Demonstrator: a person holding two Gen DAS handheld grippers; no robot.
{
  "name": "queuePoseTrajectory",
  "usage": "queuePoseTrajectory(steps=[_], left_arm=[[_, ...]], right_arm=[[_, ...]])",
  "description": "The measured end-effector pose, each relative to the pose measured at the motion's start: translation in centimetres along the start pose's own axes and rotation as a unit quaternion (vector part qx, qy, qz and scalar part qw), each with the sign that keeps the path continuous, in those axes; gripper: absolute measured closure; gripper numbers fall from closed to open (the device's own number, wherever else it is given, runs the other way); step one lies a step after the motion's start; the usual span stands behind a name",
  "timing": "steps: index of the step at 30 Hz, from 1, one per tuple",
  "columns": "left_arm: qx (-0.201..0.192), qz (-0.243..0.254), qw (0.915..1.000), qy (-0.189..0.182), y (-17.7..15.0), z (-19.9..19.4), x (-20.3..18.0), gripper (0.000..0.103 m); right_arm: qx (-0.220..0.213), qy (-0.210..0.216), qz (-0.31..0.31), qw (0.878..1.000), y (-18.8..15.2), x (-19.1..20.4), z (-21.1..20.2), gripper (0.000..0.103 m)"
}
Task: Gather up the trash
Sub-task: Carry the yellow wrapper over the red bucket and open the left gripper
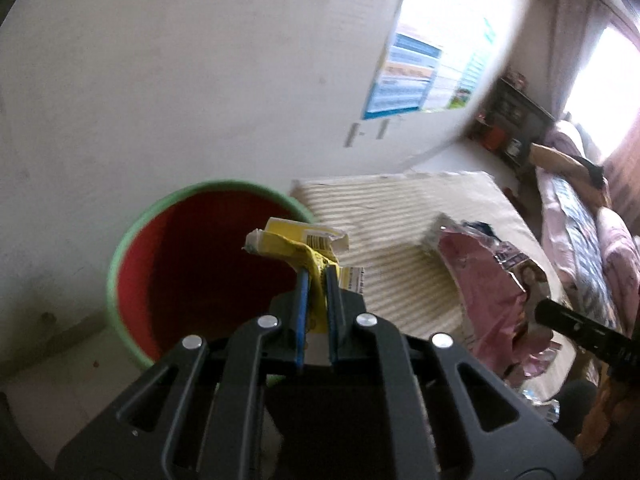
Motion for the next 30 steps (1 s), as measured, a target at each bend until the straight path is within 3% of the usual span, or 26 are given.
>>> queuePoseTrajectory(steps=[11, 13, 14, 16, 27, 30], left_arm=[[0.013, -0.046, 0.9979, 0.044, -0.5, 1.3, 6.6, 0.093], [0.015, -0.058, 0.9972, 0.045, -0.6, 1.6, 7.2, 0.083], [0.015, -0.064, 0.9967, 0.046, -0.6, 1.7, 7.5, 0.072], [0.010, -0.071, 0.9964, 0.046, -0.6, 1.6, 7.9, 0.069], [0.024, -0.063, 0.9974, 0.024, -0.9, 2.4, 5.8, 0.069], [0.026, -0.051, 0.9983, 0.010, -0.8, 2.2, 4.0, 0.068]], right_arm=[[0.053, 0.042, -0.071, 0.995, 1.9, 8.7, 8.7, 0.087], [0.055, 0.044, -0.074, 0.995, 2.3, 9.4, 9.7, 0.084], [0.057, 0.045, -0.074, 0.995, 2.5, 9.7, 10.0, 0.081], [0.057, 0.049, -0.071, 0.995, 2.6, 9.9, 10.4, 0.072], [0.056, 0.035, -0.031, 0.997, 0.3, 6.7, 7.6, 0.071], [0.043, 0.015, -0.018, 0.999, 0.4, 4.4, 5.7, 0.063]])
Point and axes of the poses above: each gripper's, at about its wrist camera, not at the fingertips, and z roughly the way its jaws point, x to its left, y to its top, the point moved 7 cm from there along z, roughly the way its jaws point, and after that the axes turned 4 degrees about z, right-handed, at the moved point
